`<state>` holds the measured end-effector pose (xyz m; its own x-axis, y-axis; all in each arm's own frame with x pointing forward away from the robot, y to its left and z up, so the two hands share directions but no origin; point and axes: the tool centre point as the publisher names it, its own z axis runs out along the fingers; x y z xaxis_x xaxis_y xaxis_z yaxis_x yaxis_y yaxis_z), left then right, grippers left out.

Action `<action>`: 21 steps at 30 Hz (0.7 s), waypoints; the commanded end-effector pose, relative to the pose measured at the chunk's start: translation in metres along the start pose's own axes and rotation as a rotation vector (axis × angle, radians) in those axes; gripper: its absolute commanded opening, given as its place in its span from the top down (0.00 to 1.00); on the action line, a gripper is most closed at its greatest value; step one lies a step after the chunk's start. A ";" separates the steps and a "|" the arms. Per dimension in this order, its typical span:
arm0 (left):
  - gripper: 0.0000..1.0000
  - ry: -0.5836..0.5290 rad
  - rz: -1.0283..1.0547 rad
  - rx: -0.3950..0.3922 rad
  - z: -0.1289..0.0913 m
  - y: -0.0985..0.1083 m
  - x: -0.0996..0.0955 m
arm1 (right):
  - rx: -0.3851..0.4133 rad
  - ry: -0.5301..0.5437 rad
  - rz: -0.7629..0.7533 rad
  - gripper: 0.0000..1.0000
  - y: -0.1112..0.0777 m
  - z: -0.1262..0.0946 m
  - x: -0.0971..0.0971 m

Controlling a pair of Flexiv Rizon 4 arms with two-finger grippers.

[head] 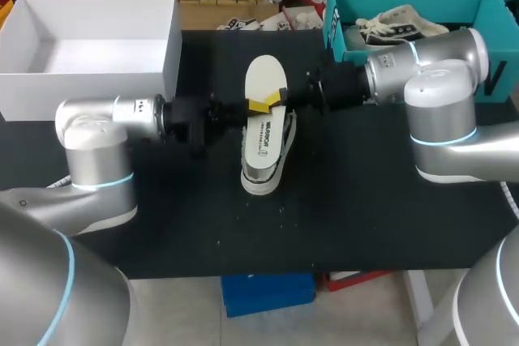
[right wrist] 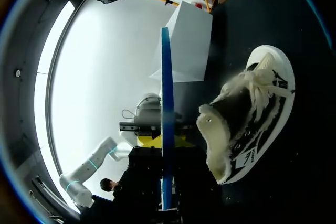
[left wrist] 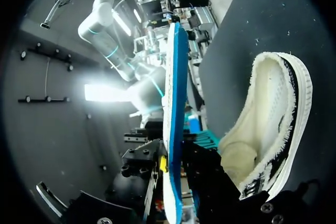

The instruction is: Take the shoe out of the shoebox, open the shoe tongue, remove and reinsert the insole, then place the shoe into the shoebox

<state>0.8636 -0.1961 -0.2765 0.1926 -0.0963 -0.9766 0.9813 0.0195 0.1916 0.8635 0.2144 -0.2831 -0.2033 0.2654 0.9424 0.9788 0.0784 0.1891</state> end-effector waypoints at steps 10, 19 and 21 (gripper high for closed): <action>1.00 -0.001 -0.006 0.015 0.001 0.000 0.008 | 0.001 -0.001 0.000 1.00 0.000 0.002 0.001; 0.73 -0.004 -0.014 0.008 -0.006 -0.005 0.010 | 0.001 -0.001 0.000 1.00 0.000 0.002 0.001; 0.74 -0.005 -0.014 0.008 -0.006 -0.005 0.010 | 0.001 -0.001 0.000 1.00 0.000 0.002 0.001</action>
<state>0.8615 -0.1924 -0.2874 0.1762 -0.1020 -0.9791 0.9843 0.0110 0.1760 0.8639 0.2159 -0.2827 -0.2037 0.2645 0.9426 0.9787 0.0809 0.1888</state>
